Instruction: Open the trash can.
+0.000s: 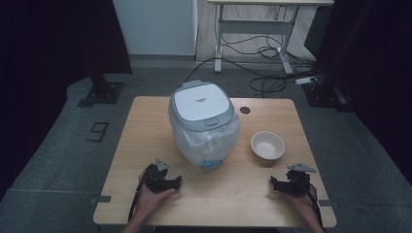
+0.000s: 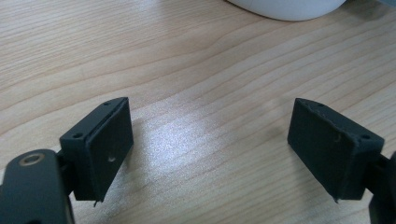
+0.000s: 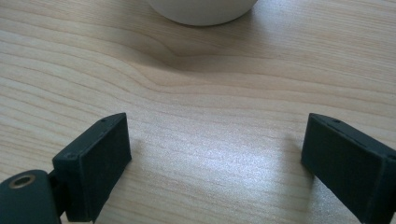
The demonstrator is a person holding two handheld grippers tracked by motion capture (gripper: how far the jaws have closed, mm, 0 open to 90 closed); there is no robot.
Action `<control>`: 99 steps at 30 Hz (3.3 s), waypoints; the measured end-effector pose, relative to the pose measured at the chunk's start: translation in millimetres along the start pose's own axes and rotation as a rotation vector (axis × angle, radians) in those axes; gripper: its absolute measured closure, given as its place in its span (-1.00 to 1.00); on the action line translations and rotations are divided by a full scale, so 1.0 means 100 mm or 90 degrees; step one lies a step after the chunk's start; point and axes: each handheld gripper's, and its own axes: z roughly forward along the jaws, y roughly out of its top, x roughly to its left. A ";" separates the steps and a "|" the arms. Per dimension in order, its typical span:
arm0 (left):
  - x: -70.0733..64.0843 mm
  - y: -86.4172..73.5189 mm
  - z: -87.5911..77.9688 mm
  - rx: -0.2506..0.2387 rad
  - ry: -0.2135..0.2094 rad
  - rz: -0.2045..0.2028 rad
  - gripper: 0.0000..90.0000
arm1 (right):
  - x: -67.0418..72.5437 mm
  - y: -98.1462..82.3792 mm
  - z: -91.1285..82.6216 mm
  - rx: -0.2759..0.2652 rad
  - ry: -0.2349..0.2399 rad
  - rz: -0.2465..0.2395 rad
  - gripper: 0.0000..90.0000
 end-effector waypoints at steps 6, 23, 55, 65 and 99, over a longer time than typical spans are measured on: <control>-0.01 0.01 -0.08 -0.023 -0.008 -0.004 -0.60 | 0.00 0.00 0.00 0.000 0.000 -0.001 -0.84; -0.01 0.02 -0.29 -0.078 -0.033 -0.015 -0.08 | -0.01 0.00 0.01 -0.001 0.004 -0.006 -0.85; -0.09 0.06 -0.55 -0.174 -0.131 0.038 0.99 | -0.01 0.01 0.01 -0.002 0.001 -0.003 -0.82; -0.16 0.09 -0.57 -0.186 -0.148 0.051 1.00 | -0.01 0.02 0.02 -0.003 -0.001 -0.001 -0.81; -0.58 0.42 -0.43 -0.189 -0.209 0.085 1.00 | 0.00 0.02 0.01 -0.005 -0.008 0.005 -0.77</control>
